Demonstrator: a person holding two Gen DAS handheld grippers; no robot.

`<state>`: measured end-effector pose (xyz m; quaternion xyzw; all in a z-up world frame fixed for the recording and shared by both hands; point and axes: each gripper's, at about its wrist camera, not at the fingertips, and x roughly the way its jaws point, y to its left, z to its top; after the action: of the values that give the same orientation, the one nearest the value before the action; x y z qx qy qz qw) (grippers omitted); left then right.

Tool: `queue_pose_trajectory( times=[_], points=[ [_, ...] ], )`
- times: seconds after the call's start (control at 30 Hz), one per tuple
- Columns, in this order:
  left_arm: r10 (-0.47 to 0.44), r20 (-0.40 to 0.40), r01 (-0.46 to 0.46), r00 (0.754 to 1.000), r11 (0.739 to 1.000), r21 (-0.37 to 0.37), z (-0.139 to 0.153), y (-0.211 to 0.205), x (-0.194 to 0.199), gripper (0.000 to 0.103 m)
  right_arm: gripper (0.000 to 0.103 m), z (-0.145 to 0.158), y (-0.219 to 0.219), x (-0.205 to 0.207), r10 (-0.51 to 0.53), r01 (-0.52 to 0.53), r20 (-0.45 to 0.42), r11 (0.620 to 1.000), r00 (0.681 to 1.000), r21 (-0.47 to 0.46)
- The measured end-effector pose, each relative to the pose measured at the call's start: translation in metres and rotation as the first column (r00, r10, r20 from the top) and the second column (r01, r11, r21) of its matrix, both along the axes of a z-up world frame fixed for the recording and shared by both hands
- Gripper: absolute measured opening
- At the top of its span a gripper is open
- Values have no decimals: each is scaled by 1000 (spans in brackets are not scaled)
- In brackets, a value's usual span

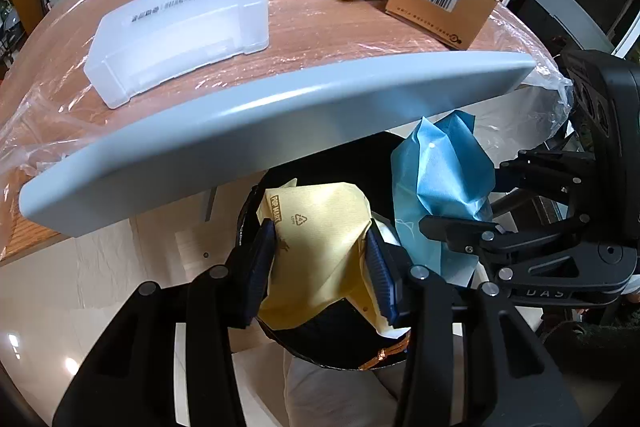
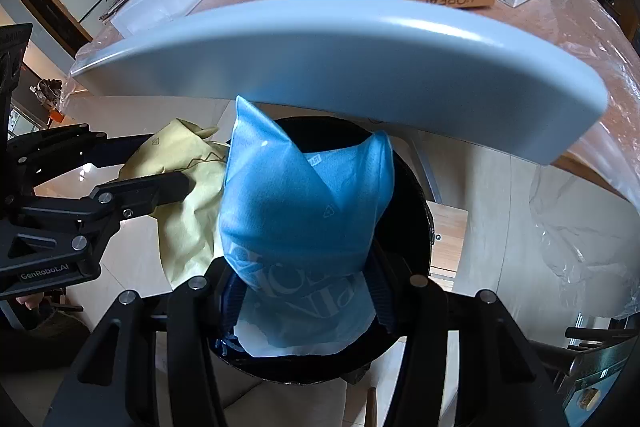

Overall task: Collect trash
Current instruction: 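Open the right gripper over the bin while the left gripper releases the yellow wrapper, then move both grippers back over the table toward the remaining boxes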

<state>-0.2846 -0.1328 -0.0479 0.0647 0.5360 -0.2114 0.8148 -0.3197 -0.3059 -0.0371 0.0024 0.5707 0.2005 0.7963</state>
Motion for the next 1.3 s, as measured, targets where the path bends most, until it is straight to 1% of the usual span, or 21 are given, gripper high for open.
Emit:
queue_pose_trajectory(
  times=[0.17, 0.23, 0.27, 0.3, 0.33, 0.4, 0.6, 0.73, 0.8, 0.9, 1.0, 1.07, 1.1, 1.13, 1.17, 1.2, 1.27, 1.3],
  points=[
    [0, -6, 0, 1000, 1000, 4, -5, 2, 1, 46, 52, -4, 1, 2, -6, 6, -10, 1000, 1000, -6],
    [-2, -7, 2, 1000, 1000, -1, -4, -3, 3, 46, 55, -3, -1, 4, -13, 13, -14, 1000, 1000, 3],
    [-1, -5, 1, 1000, 1000, -2, -3, -4, 3, 48, 55, -3, -2, 5, -20, 20, -15, 1000, 1000, 5],
    [0, -4, 0, 1000, 1000, -2, -3, -6, 3, 53, 60, -2, -3, 5, -24, 24, -19, 1000, 1000, 5],
    [1, -7, -1, 1000, 1000, -1, -3, -6, 3, 57, 68, -1, -3, 5, -31, 31, -22, 1000, 999, 0],
    [9, -1, -9, 1000, 1000, 2, -1, -3, 3, 71, 74, 4, -4, 4, -43, 43, -19, 999, 999, -4],
    [27, -3, -27, 1000, 1000, 0, -2, 6, 3, 72, 76, 12, -16, -1, -75, 75, -9, 997, 997, 3],
    [31, -4, -31, 1000, 1000, 5, 1, 11, 3, 73, 79, 19, -26, -5, -94, 94, 10, 996, 996, -8],
    [31, 6, -31, 999, 999, 11, 4, 14, 3, 78, 81, 24, -31, -8, -101, 102, 24, 995, 995, -16],
    [38, 19, -38, 999, 999, 10, 12, 17, -2, 80, 82, 34, -35, -17, -108, 109, 53, 994, 993, -31],
    [48, 27, -48, 998, 999, -2, 26, 21, -5, 80, 82, 52, -38, -23, -114, 120, 98, 991, 989, -54],
    [50, 49, -49, 998, 999, -23, 41, 25, -9, 81, 84, 74, -41, -30, -116, 129, 170, 989, 979, -66],
    [49, 73, -46, 996, 998, -42, 52, 27, -13, 84, 88, 83, -41, -32, -118, 135, 204, 988, 972, -71],
    [49, 95, -44, 994, 997, -56, 61, 29, -14, 88, 94, 98, -41, -35, -121, 147, 267, 986, 956, -83],
    [54, 138, -44, 989, 996, -77, 74, 32, -16, 95, 97, 112, -41, -38, -122, 162, 337, 982, 934, -95],
    [60, 173, -45, 983, 995, -90, 83, 31, -16, 99, 99, 121, -43, -38, -121, 171, 383, 980, 916, -99],
    [98, 268, -70, 959, 991, -114, 106, 35, -12, 101, 99, 146, -41, -35, -121, 191, 489, 977, 864, -96],
    [121, 295, -89, 948, 989, -121, 114, 38, -7, 101, 99, 151, -42, -32, -124, 197, 510, 976, 851, -92]
  ],
)
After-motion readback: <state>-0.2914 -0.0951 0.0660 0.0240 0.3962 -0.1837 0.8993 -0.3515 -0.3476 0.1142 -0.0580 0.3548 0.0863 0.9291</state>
